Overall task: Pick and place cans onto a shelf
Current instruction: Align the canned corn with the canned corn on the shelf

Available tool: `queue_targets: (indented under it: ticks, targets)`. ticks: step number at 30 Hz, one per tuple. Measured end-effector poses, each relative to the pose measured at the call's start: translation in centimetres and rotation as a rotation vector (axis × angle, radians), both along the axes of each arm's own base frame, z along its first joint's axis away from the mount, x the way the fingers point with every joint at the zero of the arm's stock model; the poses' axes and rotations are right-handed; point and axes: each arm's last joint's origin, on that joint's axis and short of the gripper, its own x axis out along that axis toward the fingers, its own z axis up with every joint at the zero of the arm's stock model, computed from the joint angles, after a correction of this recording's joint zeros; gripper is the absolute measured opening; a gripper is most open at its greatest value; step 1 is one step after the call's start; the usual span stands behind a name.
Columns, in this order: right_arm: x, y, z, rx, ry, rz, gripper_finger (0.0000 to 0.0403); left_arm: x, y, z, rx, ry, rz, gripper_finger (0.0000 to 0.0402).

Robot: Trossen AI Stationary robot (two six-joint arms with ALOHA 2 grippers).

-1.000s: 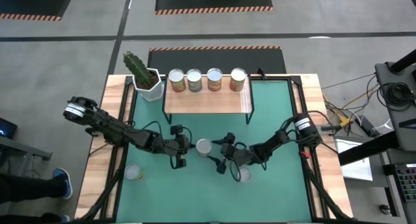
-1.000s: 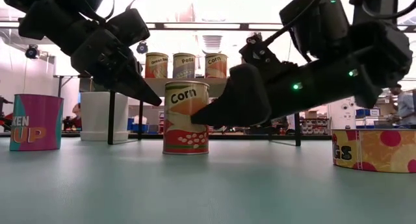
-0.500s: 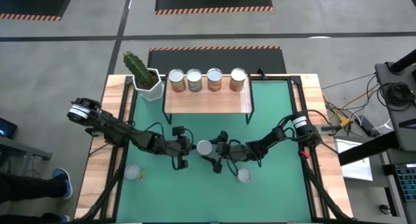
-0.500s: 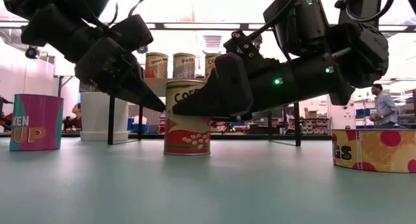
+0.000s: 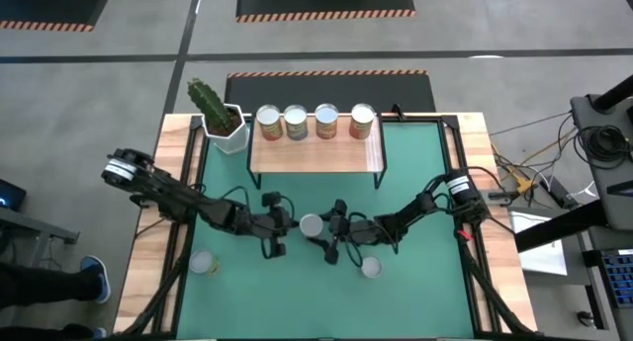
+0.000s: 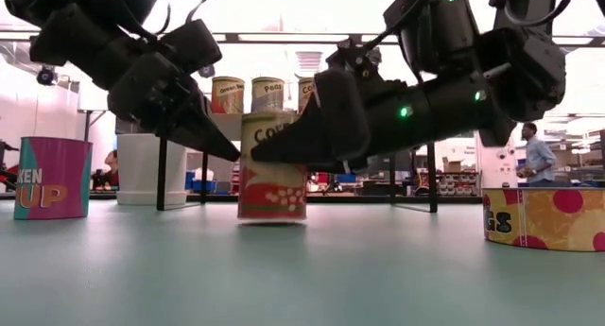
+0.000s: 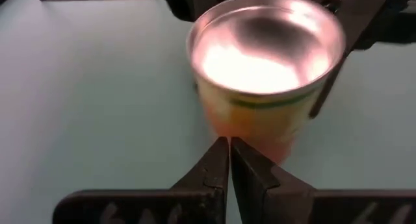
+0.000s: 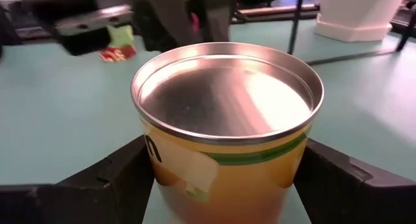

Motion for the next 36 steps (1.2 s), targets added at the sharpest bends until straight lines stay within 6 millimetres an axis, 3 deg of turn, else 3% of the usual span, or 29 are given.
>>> queue_targets:
  ticks: [6,15,20,25,36]
  targets:
    - [-0.7,0.6,2.8,-0.007,0.029,0.023,0.0292,-1.2,0.4,2.4,0.014,-0.022,-0.016,0.0]
    - [-2.8,-0.5,9.8,-0.025,0.032,0.016,0.0292,-3.2,1.0,6.8,0.09,-0.16,-0.088,0.0]
    - [-4.2,-2.9,13.3,-0.08,0.004,-0.035,0.0293,-4.2,1.3,8.6,0.141,-0.231,-0.121,0.0]
    - [-4.9,-6.2,15.5,-0.125,-0.036,-0.039,0.0293,-4.9,1.5,9.8,0.178,-0.281,-0.139,0.0]
    - [-5.2,-14.9,15.1,-0.111,-0.004,-0.068,0.0293,-5.6,1.8,10.7,0.212,-0.315,-0.152,0.0]
